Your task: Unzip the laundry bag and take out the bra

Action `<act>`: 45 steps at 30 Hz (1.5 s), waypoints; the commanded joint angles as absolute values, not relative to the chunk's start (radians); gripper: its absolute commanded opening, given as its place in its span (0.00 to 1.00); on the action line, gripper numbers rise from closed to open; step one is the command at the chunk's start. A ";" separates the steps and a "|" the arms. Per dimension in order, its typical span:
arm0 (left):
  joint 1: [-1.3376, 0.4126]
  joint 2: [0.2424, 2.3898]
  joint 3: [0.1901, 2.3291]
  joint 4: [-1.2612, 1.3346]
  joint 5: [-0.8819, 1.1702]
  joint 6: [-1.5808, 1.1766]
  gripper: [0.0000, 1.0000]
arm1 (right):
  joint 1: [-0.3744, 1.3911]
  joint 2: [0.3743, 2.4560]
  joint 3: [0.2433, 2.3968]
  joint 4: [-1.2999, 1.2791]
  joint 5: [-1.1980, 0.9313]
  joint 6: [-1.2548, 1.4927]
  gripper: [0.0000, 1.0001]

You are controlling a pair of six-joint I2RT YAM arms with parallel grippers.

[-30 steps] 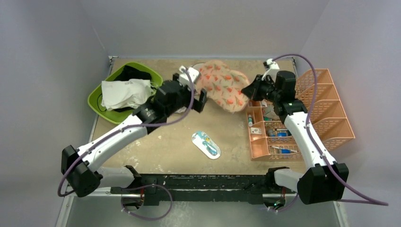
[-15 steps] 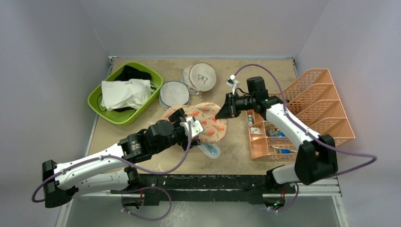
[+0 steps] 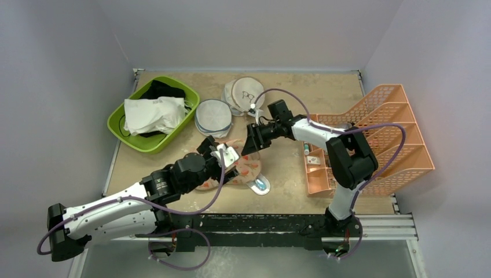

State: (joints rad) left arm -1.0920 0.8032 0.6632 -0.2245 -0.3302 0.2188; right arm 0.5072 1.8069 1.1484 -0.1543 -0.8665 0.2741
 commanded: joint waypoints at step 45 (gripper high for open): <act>-0.876 0.904 0.791 -0.118 -0.327 -0.035 0.94 | 0.609 1.586 0.683 0.260 -0.152 0.591 1.00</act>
State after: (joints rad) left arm -0.8791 0.8993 0.7467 -0.1436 -0.3214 -0.0406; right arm 0.7635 1.5303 0.6880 0.1581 -0.2703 0.6186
